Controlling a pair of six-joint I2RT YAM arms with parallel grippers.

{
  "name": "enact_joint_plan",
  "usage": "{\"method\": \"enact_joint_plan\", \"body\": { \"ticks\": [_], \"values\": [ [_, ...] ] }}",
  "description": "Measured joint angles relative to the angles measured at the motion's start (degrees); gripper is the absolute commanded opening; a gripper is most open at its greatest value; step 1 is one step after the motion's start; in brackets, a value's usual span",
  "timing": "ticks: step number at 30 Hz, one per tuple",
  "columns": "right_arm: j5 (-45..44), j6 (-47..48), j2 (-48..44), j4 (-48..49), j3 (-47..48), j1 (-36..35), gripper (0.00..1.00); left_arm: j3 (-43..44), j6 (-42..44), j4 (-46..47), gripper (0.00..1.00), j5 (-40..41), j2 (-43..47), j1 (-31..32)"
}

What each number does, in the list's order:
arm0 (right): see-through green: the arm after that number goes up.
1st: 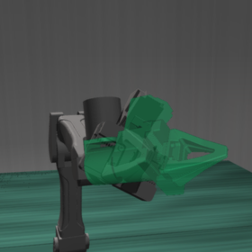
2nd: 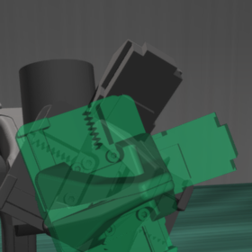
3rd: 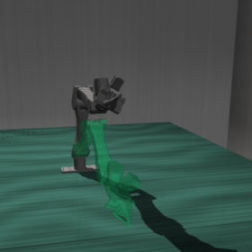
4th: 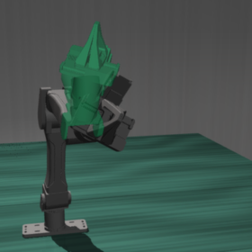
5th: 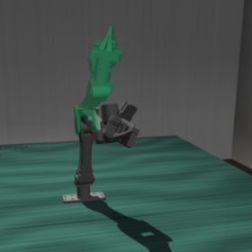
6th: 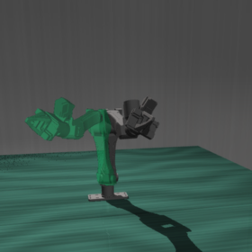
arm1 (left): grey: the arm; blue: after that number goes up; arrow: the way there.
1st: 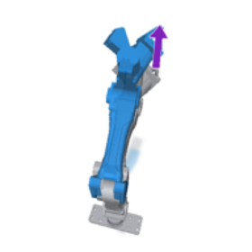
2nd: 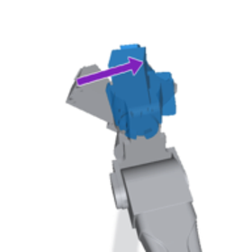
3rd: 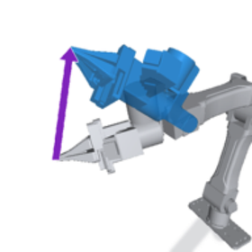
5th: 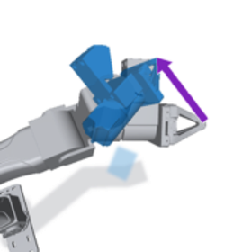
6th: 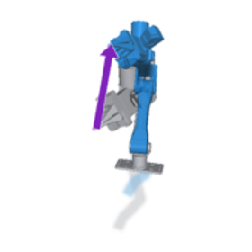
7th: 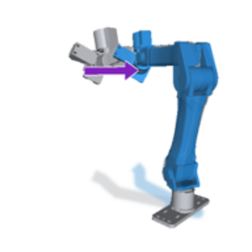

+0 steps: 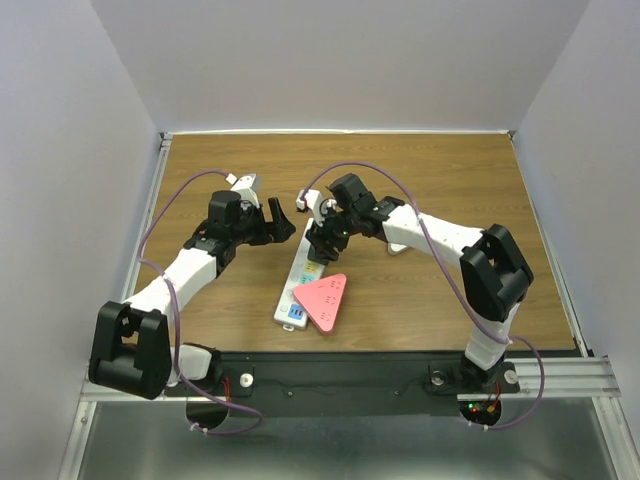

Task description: Insert the plug

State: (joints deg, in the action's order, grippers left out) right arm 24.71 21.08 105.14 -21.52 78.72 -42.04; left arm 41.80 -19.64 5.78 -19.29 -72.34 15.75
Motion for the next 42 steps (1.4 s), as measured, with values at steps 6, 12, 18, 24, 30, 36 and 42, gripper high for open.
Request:
{"method": "enact_joint_plan", "body": {
  "ticks": [6,12,18,24,30,36,42],
  "values": [
    [0.0,0.7,0.0,0.1,0.0,0.0,0.01,0.0,0.0,0.5,0.99,-0.7,-0.6,-0.3],
    [0.7,0.9,0.0,0.1,0.0,-0.4,0.0,-0.1,0.0,1.1,0.99,-1.2,-1.1,-0.5],
    [0.9,1.2,0.0,0.1,0.0,-1.6,0.0,-0.1,0.0,1.4,0.99,-1.6,-1.4,-0.5],
    [1.2,1.2,0.0,0.1,0.0,-2.3,0.01,-0.1,0.0,1.7,0.99,-1.8,-1.8,-0.5],
    [1.2,1.2,0.0,0.1,0.0,-2.4,0.01,-0.1,0.0,1.7,0.99,-2.2,-1.8,-0.5],
    [1.2,1.2,0.0,0.1,0.0,-3.0,0.0,-0.1,0.0,1.7,0.99,-2.8,-1.8,-0.5],
    [1.2,1.2,0.0,0.1,0.0,-3.8,0.01,-0.1,0.0,1.7,0.99,-3.1,-1.9,-0.5]
  ]
}}
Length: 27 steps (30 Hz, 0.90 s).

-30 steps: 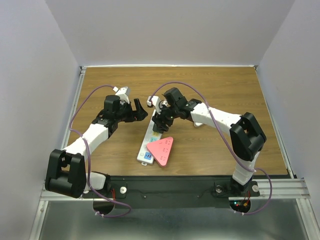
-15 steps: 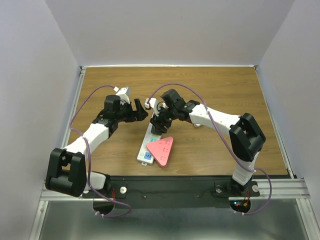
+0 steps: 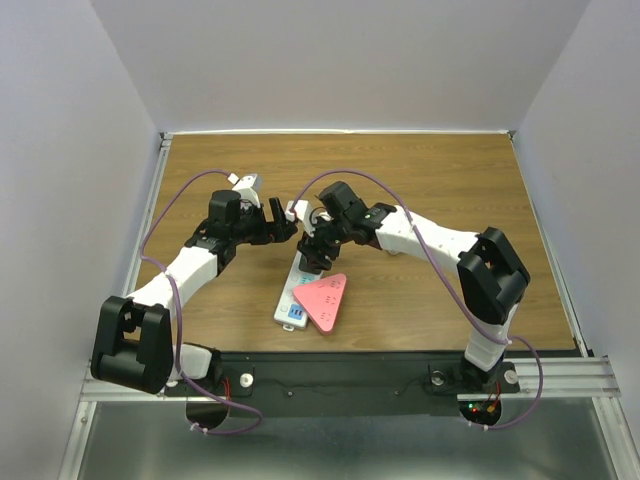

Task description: Insert the plug

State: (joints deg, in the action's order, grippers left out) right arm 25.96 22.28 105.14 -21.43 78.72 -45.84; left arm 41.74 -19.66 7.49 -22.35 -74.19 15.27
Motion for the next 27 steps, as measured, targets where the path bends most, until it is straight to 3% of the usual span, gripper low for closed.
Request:
{"method": "enact_joint_plan", "body": {
  "ticks": [27],
  "values": [
    [-2.4,0.0,0.7,0.1,0.0,-0.1,0.0,0.0,0.0,0.0,0.99,-0.2,0.0,0.0]
  ]
}}
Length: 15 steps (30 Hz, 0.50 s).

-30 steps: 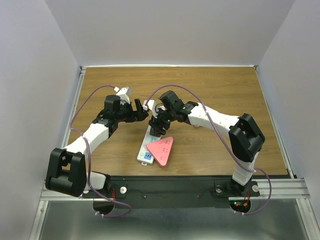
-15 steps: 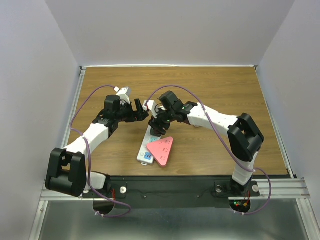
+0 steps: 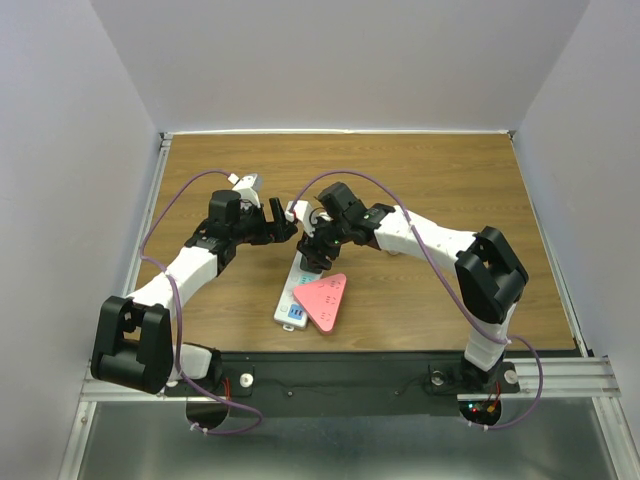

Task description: Insert the plug

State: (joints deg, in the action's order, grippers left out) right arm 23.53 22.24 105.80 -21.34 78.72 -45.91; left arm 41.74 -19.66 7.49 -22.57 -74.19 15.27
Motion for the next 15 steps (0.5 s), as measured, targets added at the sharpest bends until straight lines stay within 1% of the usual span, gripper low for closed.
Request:
{"method": "enact_joint_plan", "body": {
  "ticks": [15],
  "values": [
    [-4.4,-0.1,0.0,0.2,0.0,-0.3,0.0,0.0,0.0,0.0,0.99,-0.4,0.0,0.0]
  ]
}}
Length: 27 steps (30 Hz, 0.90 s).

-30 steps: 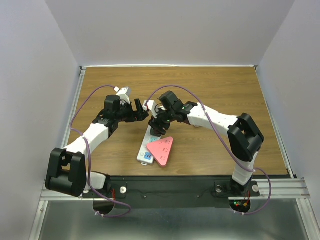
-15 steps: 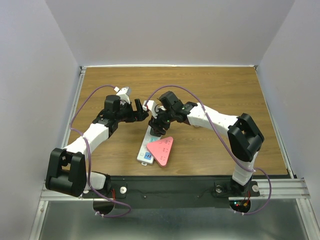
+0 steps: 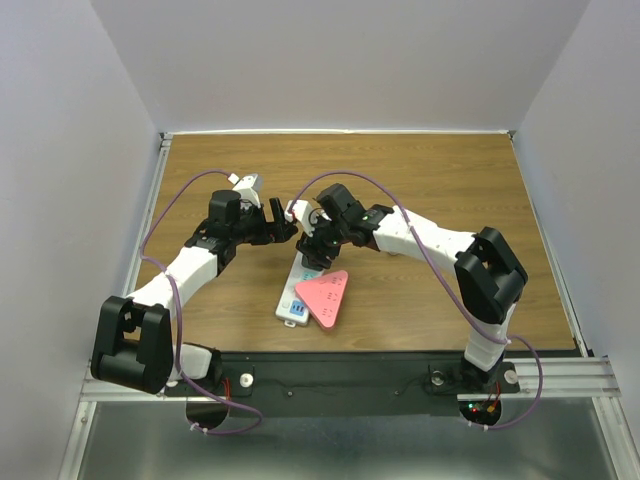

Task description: Insert the plug

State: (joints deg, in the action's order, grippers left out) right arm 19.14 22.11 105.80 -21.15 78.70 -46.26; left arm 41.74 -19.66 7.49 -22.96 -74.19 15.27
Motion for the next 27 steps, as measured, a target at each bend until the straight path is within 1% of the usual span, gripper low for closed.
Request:
{"method": "enact_joint_plan", "body": {
  "ticks": [8,15,27],
  "values": [
    [-0.7,0.0,0.0,0.2,-0.3,0.0,0.0,0.0,0.0,0.0,0.99,-0.2,0.0,0.0],
    [-1.2,0.0,-0.1,2.7,-2.0,0.0,0.0,0.0,0.0,0.0,0.99,-0.2,0.0,0.0],
    [-2.1,0.0,0.0,4.1,-2.5,-0.3,0.01,0.0,0.0,0.0,0.99,-0.2,0.0,0.0]
  ]
}}
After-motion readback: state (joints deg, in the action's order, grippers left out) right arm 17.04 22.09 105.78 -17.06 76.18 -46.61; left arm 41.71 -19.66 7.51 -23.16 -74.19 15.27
